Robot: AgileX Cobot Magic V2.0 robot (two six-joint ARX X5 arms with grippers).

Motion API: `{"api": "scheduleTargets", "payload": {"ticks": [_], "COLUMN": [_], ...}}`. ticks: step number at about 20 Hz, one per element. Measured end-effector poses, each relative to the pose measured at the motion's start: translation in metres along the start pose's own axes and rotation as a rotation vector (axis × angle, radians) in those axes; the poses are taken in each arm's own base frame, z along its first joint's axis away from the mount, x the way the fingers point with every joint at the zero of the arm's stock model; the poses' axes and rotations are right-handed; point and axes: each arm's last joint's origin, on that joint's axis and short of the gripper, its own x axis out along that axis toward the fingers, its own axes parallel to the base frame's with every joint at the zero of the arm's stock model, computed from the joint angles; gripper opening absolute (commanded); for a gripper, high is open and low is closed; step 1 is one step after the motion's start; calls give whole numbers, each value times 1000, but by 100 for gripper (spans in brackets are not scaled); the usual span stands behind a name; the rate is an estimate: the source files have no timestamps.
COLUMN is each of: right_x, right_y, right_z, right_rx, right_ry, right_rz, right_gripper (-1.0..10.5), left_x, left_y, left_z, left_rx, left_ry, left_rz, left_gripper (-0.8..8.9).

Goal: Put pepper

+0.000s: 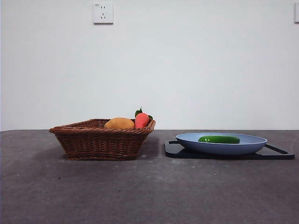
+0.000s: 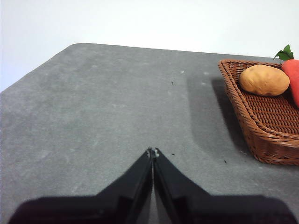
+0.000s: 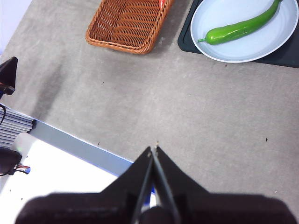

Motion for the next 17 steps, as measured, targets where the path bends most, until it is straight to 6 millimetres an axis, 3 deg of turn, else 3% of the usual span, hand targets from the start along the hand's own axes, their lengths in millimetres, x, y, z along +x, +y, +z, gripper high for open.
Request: {"api": "scheduleTargets", "payload": {"ticks": [12, 15, 17], "right_x": [0, -12, -18], "right_y": [0, 0, -2], "right_z": [1, 9, 3], "right_rx": [-28, -125, -176], "right_ry": [-9, -275, -470], "right_rz": [-6, -73, -112], "right_gripper": [4, 4, 4], "left_x": [0, 0, 0], "left_y": [0, 0, 0], "left_z": [0, 0, 0], "left_rx": [0, 0, 0], "left_ry": [0, 0, 0], "left_rz": [0, 0, 0], "left_gripper": [8, 8, 8]}}
